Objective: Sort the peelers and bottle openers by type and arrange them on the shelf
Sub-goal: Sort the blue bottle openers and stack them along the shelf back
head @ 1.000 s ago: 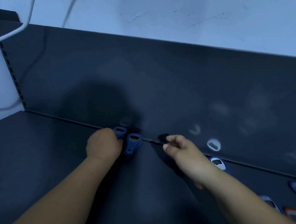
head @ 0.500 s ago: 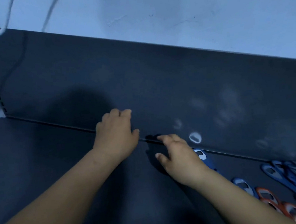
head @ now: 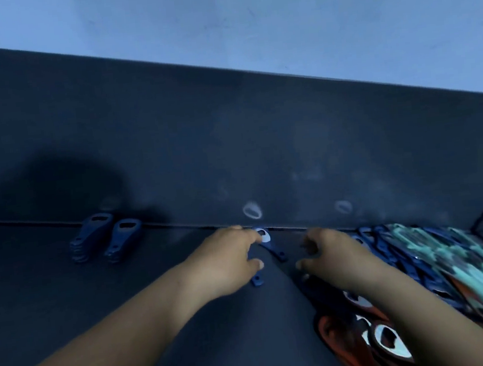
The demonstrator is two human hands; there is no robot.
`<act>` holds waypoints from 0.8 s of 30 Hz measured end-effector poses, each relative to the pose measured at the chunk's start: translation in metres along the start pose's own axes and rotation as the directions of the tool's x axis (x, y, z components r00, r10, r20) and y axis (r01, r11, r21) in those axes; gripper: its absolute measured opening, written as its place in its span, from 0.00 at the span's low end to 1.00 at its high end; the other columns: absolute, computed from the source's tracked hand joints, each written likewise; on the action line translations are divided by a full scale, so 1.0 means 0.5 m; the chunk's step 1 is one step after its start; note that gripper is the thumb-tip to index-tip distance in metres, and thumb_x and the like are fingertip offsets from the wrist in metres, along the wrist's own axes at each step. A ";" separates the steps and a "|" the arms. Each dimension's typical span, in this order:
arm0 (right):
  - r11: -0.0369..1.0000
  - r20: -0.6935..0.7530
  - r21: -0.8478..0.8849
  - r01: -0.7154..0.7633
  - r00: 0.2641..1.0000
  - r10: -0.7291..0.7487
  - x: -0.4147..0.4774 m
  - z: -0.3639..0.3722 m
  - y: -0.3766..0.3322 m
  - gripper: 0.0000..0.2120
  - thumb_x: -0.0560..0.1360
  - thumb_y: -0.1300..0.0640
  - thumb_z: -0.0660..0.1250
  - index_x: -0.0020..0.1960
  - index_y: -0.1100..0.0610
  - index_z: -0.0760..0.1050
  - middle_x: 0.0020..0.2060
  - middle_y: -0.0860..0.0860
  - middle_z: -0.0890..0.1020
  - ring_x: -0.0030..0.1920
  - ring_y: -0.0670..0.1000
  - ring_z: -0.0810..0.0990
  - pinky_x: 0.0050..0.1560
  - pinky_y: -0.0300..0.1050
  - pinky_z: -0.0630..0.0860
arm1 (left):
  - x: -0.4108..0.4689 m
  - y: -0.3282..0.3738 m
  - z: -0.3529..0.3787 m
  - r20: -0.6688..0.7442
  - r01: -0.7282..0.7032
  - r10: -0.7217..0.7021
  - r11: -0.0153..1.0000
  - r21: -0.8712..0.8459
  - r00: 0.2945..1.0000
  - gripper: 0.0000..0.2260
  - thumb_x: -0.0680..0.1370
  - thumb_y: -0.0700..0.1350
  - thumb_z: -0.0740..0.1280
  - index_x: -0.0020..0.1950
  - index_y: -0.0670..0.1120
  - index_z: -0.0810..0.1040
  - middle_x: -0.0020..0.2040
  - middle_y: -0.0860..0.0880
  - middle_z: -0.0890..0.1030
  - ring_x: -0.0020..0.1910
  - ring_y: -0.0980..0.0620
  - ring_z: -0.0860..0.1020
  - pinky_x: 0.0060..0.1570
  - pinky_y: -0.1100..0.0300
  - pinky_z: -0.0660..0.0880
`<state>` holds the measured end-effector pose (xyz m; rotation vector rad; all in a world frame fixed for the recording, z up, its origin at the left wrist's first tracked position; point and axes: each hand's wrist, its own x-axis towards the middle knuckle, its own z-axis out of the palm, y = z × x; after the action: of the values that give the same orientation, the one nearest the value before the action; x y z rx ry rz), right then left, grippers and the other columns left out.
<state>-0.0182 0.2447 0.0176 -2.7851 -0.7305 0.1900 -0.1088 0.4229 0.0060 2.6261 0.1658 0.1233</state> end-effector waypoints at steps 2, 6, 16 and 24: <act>1.000 0.062 0.021 -0.008 0.998 0.007 -0.023 -0.010 0.027 0.14 0.68 0.45 0.73 0.49 0.47 0.74 0.46 0.44 0.79 0.47 0.47 0.77 0.44 0.40 0.71 | 0.007 0.022 0.018 0.076 -0.028 0.028 1.000 -0.002 0.997 0.20 0.76 0.53 0.67 0.68 0.57 0.71 0.62 0.55 0.71 0.61 0.54 0.71 0.61 0.59 0.69; 0.999 0.152 -0.025 0.030 0.988 -0.026 -0.052 -0.005 0.053 0.23 0.66 0.44 0.74 0.58 0.45 0.73 0.54 0.46 0.77 0.52 0.46 0.77 0.51 0.40 0.73 | 0.019 0.059 0.050 0.172 -0.013 0.007 0.999 0.031 0.985 0.22 0.75 0.55 0.67 0.69 0.57 0.70 0.68 0.53 0.67 0.69 0.51 0.65 0.66 0.55 0.66; 0.992 0.043 -0.057 0.116 0.993 -0.114 -0.056 0.014 0.059 0.19 0.70 0.54 0.67 0.60 0.48 0.70 0.55 0.49 0.77 0.56 0.51 0.76 0.47 0.38 0.67 | 0.017 0.064 0.071 -0.131 0.382 -0.359 0.884 0.271 0.924 0.30 0.73 0.65 0.64 0.66 0.46 0.67 0.65 0.46 0.69 0.65 0.46 0.67 0.58 0.54 0.70; 0.988 0.115 -0.002 0.157 0.981 -0.155 -0.041 0.013 0.051 0.24 0.70 0.57 0.67 0.64 0.49 0.65 0.54 0.50 0.78 0.54 0.52 0.77 0.45 0.40 0.69 | 0.008 0.042 0.050 -0.055 0.478 -0.475 0.875 0.078 0.878 0.24 0.75 0.53 0.69 0.67 0.45 0.68 0.67 0.45 0.64 0.61 0.45 0.71 0.57 0.56 0.71</act>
<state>-0.0256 0.2146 0.0057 -2.7291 -0.9762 0.3190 -0.0998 0.3933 -0.0055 2.5850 0.8423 -0.0115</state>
